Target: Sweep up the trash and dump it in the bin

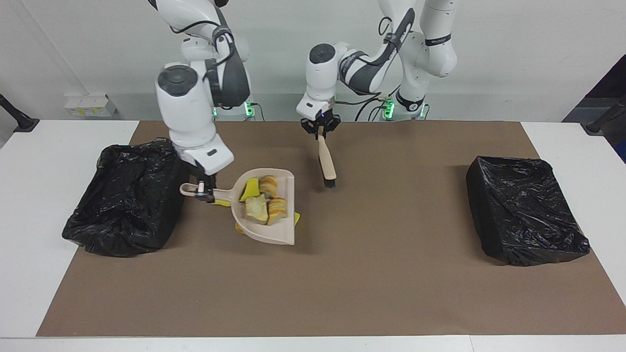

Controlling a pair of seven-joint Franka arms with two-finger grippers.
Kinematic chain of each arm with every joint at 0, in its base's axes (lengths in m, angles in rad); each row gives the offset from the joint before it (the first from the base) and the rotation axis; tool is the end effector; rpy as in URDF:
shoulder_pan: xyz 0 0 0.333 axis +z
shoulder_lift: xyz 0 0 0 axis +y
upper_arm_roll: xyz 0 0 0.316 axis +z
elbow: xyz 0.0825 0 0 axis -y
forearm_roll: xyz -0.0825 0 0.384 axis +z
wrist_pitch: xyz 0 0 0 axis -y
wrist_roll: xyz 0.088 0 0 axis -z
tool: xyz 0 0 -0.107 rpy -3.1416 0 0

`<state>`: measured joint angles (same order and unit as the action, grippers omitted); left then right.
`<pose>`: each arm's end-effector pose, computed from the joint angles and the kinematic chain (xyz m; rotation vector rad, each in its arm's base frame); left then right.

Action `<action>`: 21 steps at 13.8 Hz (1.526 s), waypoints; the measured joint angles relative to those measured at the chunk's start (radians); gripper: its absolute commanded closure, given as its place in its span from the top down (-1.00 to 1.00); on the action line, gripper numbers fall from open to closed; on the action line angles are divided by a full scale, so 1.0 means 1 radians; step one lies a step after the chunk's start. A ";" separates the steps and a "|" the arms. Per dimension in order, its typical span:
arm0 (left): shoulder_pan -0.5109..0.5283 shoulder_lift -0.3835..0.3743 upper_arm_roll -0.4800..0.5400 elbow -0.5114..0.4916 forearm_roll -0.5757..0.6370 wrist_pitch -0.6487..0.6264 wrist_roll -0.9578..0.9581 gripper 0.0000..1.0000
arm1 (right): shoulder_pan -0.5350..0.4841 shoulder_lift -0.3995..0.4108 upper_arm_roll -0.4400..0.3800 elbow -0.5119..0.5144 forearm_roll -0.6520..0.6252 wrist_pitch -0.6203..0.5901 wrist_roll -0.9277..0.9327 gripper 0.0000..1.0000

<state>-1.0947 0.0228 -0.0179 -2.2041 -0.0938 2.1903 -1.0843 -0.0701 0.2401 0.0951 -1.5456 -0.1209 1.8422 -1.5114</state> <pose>0.2307 -0.4754 0.3681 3.1366 0.0433 -0.1320 0.6420 0.0005 0.5181 2.1536 2.1350 -0.0330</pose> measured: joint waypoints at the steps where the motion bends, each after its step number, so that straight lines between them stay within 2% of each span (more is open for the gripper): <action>1: -0.025 0.008 0.000 -0.010 -0.002 0.008 -0.024 -1.00 | -0.041 -0.003 -0.001 0.008 0.000 -0.001 -0.032 -1.00; 2: -0.043 0.023 -0.001 -0.018 -0.003 0.021 -0.040 -1.00 | -0.082 -0.007 -0.002 0.015 0.000 -0.004 -0.063 -1.00; 3: -0.051 0.039 -0.001 -0.021 -0.004 0.035 -0.046 -0.83 | -0.123 -0.010 -0.003 0.021 0.001 -0.013 -0.092 -1.00; 4: -0.052 0.049 0.000 -0.020 -0.004 0.046 -0.047 -0.22 | -0.164 -0.013 -0.003 0.027 0.001 -0.025 -0.121 -1.00; 5: -0.052 0.049 0.003 -0.019 -0.004 0.048 -0.047 0.06 | -0.201 -0.018 -0.004 0.029 0.001 -0.033 -0.157 -1.00; 6: -0.052 0.050 0.007 -0.020 -0.004 0.047 -0.047 0.88 | -0.236 -0.025 -0.005 0.030 0.000 -0.036 -0.203 -1.00; 7: -0.051 0.051 0.010 -0.020 -0.004 0.047 -0.047 1.00 | -0.269 -0.033 -0.008 0.030 -0.004 -0.040 -0.250 -1.00; 10: -0.032 0.050 0.025 0.004 -0.004 0.051 -0.039 1.00 | -0.376 -0.057 -0.012 0.028 -0.070 -0.059 -0.398 -1.00; 13: 0.079 0.038 0.041 0.088 0.015 0.027 0.103 1.00 | -0.439 -0.079 -0.013 0.001 -0.228 -0.035 -0.458 -1.00; 15: 0.201 0.032 0.051 0.181 0.081 -0.054 0.241 1.00 | -0.434 -0.099 -0.012 -0.052 -0.341 0.028 -0.434 -1.00; 18: 0.406 0.002 0.058 0.313 0.106 -0.137 0.523 1.00 | -0.380 -0.148 -0.003 -0.160 -0.510 0.062 -0.302 -1.00; 21: 0.593 -0.044 0.062 0.463 0.107 -0.348 0.825 1.00 | -0.271 -0.209 0.001 -0.257 -0.671 0.031 -0.186 -1.00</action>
<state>-0.5015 -0.0207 0.0438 -1.7409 0.0135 1.8418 -0.2596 -0.3412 0.0309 0.0962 -1.8023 -0.7921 1.8736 -1.6973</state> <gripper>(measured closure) 0.000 0.692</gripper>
